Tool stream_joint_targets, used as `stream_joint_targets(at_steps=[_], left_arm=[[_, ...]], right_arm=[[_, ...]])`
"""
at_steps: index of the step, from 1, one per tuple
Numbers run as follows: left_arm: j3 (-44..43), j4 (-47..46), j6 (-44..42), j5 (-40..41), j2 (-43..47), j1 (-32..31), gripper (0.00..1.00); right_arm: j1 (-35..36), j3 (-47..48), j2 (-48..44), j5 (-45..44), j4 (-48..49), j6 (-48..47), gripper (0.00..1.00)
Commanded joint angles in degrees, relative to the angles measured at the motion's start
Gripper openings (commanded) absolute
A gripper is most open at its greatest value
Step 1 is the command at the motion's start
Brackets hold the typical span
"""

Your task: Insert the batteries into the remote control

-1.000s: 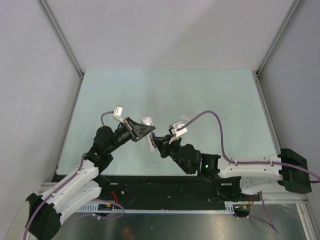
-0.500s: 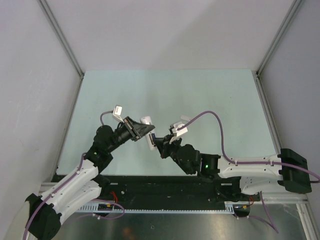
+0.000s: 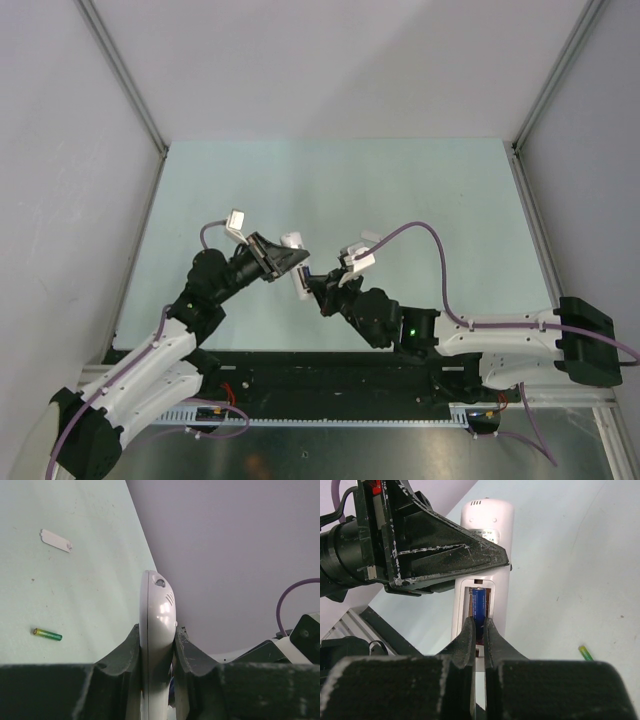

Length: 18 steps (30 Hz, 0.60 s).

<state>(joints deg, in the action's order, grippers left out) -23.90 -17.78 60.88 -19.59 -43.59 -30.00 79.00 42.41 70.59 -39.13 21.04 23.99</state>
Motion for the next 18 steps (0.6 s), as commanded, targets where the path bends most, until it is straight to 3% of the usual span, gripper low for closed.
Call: stream_joint_targets(at_steps=[1, 18], left_arm=[[-5.8, -8.24, 3.1, -2.99, 1.85, -0.59, 0.0], [-5.98, -8.24, 2.05, -3.52, 3.52, -0.59, 0.0]], right_arm=[[-0.43, -1.46, 2.36, 1.43, -4.78, 1.32, 0.0], [-0.96, -1.46, 0.87, 0.64, -8.2, 2.73, 0.0]])
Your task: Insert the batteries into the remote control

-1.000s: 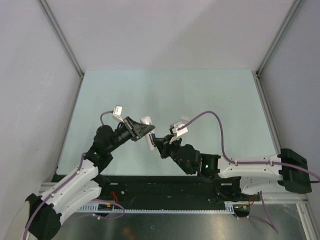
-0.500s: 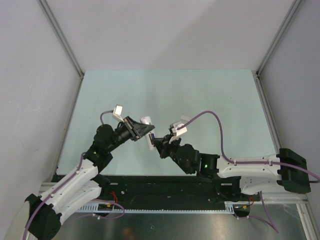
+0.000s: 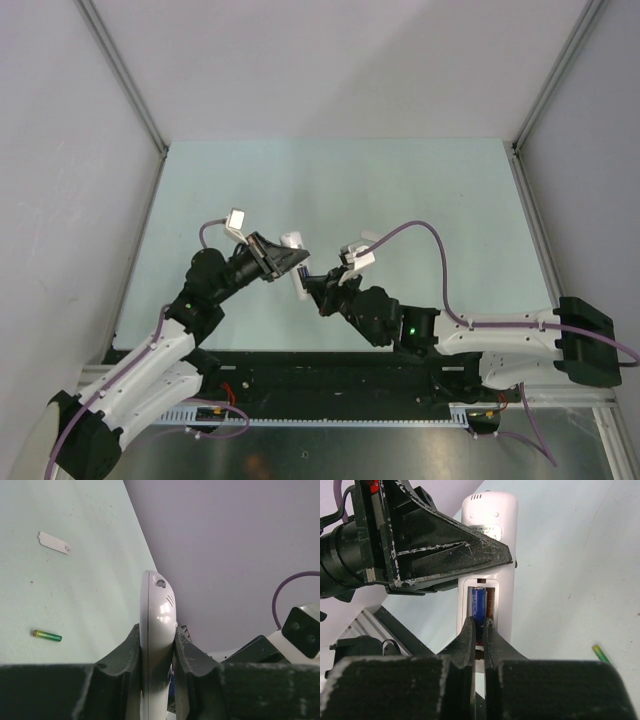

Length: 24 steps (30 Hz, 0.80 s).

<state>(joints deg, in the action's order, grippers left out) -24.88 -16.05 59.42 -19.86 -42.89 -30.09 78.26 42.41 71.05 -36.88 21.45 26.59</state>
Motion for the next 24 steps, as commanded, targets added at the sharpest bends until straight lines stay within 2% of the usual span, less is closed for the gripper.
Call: stream_joint_targets(at_steps=[1, 12, 24], left_arm=[[-4.91, -9.96, 3.42, -3.52, 2.64, -0.5, 0.0], [-3.42, -9.87, 2.37, -5.89, 0.36, -0.59, 0.0], [-3.15, -9.96, 1.49, -7.74, -1.22, -0.94, 0.0]], right_arm=[[-0.12, -1.46, 0.24, -1.79, -8.53, -0.13, 0.0], [-0.12, -1.37, -3.02, -3.72, -3.44, -5.84, 0.0], [-0.47, -1.37, -4.07, -4.07, -0.8, -7.96, 0.0]])
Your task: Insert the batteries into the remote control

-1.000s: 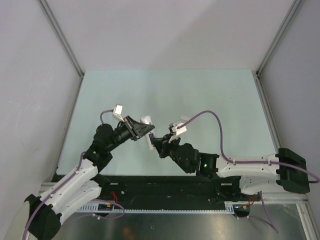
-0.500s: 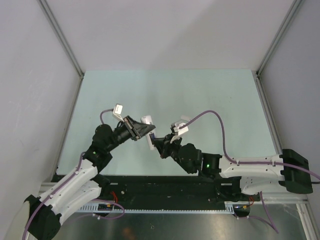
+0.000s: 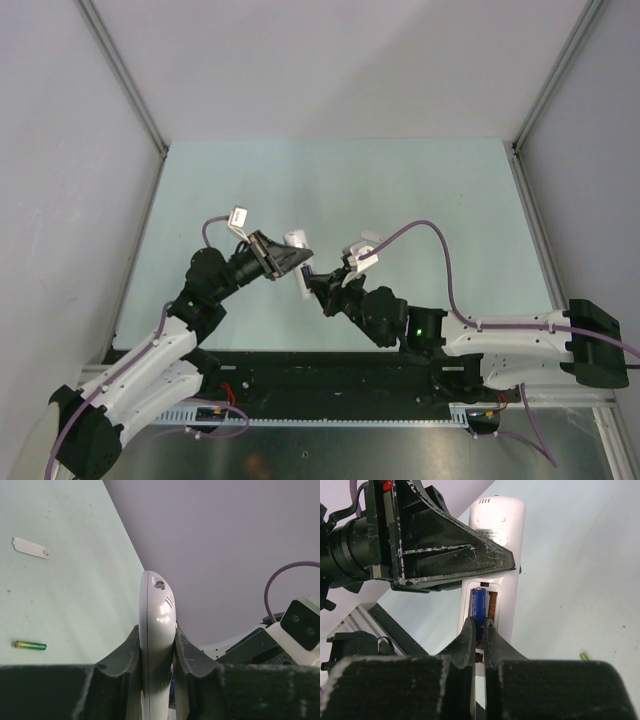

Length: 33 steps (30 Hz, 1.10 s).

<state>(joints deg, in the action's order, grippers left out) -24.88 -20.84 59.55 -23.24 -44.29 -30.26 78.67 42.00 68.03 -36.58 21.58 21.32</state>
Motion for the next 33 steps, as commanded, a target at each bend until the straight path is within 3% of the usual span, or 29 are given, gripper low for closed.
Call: stream_joint_targets(at_steps=[1, 33], left_arm=[[-3.07, -5.09, 1.27, -4.44, 0.09, -0.85, 0.0], [-5.79, -5.0, 2.59, -4.26, 0.52, -1.12, 0.0]], right_arm=[[-0.8, -1.04, -1.32, -4.38, -0.84, -2.86, 0.0], [-1.07, -2.01, -2.73, -5.17, -7.61, -1.11, 0.0]])
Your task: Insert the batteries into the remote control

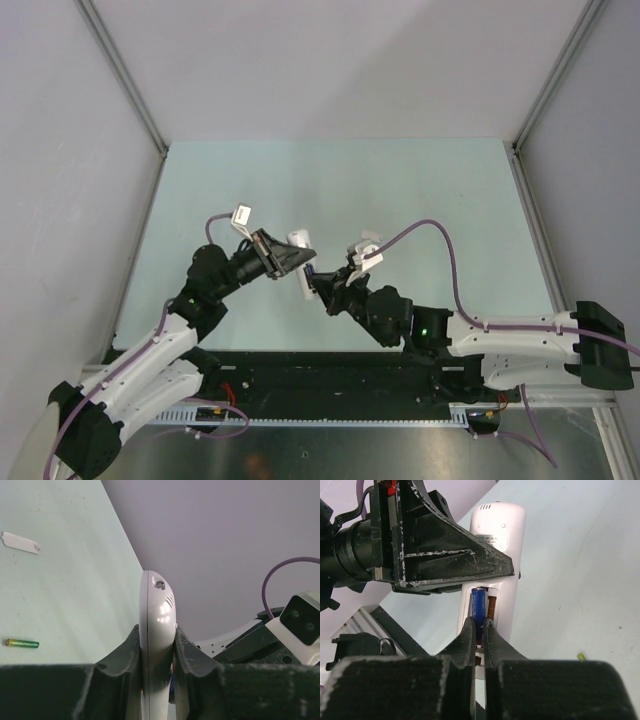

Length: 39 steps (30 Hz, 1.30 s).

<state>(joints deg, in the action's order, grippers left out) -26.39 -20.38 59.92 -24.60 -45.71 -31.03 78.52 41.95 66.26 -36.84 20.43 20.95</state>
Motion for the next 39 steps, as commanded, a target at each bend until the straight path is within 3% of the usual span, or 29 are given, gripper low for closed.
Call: stream_joint_targets(at_steps=[1, 39], left_arm=[[-4.28, -5.46, 2.3, -3.0, 2.03, -0.35, 0.0], [-6.3, -5.46, 2.04, -8.45, 3.97, 2.29, 0.0]], right_arm=[[-0.83, -2.05, -0.96, -4.73, -6.62, -0.74, 0.0], [-3.37, -3.63, -3.15, -0.51, -12.25, -2.14, 0.0]])
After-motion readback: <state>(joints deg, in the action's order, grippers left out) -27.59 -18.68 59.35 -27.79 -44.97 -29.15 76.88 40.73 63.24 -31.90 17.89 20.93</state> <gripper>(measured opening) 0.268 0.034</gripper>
